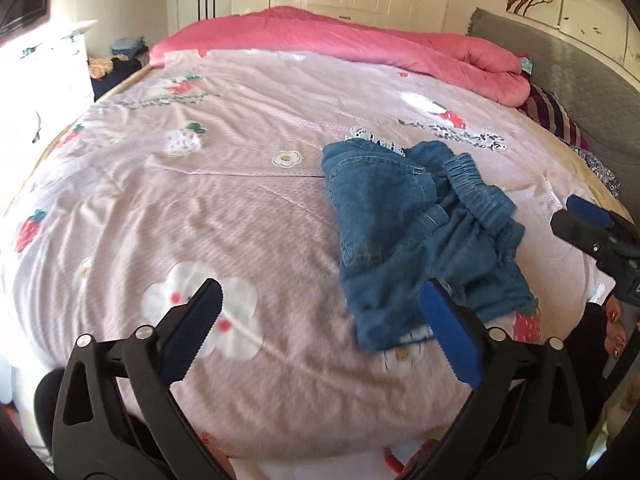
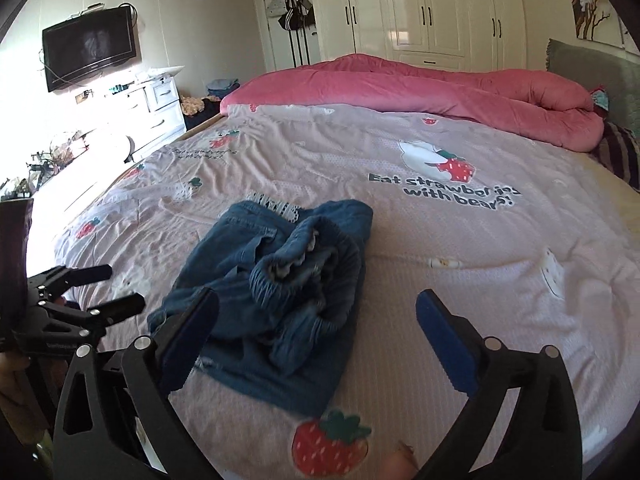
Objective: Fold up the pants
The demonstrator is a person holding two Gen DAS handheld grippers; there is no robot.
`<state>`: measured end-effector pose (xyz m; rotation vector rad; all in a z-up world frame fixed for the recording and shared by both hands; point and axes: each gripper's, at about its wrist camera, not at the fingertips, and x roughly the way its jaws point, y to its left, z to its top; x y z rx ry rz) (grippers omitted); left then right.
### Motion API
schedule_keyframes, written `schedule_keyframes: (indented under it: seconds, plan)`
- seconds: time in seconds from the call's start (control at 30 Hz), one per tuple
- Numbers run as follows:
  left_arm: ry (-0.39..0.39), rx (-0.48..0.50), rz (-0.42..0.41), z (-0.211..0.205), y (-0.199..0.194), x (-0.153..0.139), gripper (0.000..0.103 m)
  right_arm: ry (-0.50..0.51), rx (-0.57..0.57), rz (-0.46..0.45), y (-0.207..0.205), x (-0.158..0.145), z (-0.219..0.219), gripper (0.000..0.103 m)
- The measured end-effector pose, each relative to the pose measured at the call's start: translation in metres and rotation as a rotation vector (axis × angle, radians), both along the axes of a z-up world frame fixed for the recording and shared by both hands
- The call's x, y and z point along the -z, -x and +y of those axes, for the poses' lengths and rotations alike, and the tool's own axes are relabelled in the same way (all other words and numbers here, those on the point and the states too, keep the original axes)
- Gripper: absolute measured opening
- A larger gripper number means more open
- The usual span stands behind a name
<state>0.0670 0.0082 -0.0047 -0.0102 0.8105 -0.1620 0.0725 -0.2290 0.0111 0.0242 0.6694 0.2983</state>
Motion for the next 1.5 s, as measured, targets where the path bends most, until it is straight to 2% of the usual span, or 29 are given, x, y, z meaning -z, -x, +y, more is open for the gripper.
schedule_keyframes:
  seconds: [0.13,0.33,0.53,0.77,1.5]
  plan:
    - [-0.006,-0.033,-0.034,0.005,0.023,-0.005,0.093,0.006,0.029,-0.003,0.023,-0.001,0.004,0.098]
    - [0.016,-0.043,-0.027,0.005,0.047,0.001,0.093,0.023,0.037,-0.002,0.049,0.006,0.011,0.098]
    - [0.005,-0.046,-0.019,0.002,0.062,0.01,0.093,-0.017,0.055,0.038,0.061,0.019,0.006,0.098]
    - [0.001,-0.049,-0.023,0.0,0.064,0.009,0.093,-0.027,0.052,0.066,0.064,0.028,0.005,0.098]
    - [-0.014,-0.043,-0.02,-0.007,0.067,0.013,0.093,-0.001,0.053,0.061,0.067,0.036,0.011,0.099]
